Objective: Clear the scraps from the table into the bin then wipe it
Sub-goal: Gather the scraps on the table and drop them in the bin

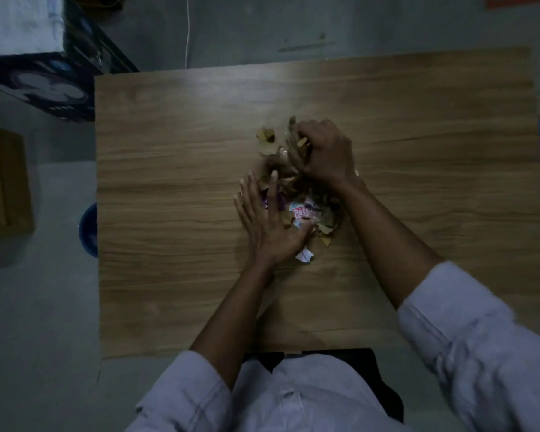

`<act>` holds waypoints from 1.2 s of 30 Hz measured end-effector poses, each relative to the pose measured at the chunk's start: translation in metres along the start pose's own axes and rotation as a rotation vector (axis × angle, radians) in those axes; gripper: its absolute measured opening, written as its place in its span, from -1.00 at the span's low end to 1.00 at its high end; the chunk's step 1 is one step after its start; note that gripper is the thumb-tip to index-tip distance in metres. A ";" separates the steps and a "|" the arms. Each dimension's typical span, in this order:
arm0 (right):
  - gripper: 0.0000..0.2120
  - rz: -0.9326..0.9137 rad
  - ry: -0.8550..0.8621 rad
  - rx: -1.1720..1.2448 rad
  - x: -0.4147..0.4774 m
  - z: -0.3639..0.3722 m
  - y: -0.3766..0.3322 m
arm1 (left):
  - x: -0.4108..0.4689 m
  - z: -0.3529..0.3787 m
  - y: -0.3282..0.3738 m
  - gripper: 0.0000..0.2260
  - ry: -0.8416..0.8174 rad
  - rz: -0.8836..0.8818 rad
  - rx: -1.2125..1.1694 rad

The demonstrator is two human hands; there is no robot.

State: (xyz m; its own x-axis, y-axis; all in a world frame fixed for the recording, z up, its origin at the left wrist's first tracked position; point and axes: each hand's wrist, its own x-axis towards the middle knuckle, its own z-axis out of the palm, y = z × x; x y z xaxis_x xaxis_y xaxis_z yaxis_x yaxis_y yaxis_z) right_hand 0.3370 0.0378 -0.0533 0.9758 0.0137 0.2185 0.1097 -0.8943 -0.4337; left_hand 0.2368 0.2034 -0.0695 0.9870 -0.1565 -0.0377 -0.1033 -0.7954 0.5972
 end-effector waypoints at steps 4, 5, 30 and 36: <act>-0.68 0.099 0.139 0.103 -0.051 -0.027 0.012 | 0.014 0.008 -0.001 -0.20 0.034 0.008 -0.120; -0.66 0.123 0.140 0.098 -0.067 -0.027 0.015 | 0.018 0.008 0.000 -0.23 0.020 -0.019 -0.163; -0.02 0.803 0.301 0.399 -0.198 -0.023 -0.034 | 0.064 -0.001 -0.013 -0.41 -0.104 0.204 -0.269; -0.04 0.566 0.190 0.315 -0.143 0.006 -0.039 | 0.061 0.006 -0.003 -0.56 -0.217 0.289 -0.284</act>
State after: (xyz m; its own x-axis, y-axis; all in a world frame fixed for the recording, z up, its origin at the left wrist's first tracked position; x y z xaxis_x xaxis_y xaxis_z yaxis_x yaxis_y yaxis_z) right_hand 0.1946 0.0732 -0.0724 0.8518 -0.5235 0.0204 -0.3305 -0.5671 -0.7544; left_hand 0.2961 0.1929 -0.0784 0.8709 -0.4913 0.0135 -0.3023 -0.5138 0.8029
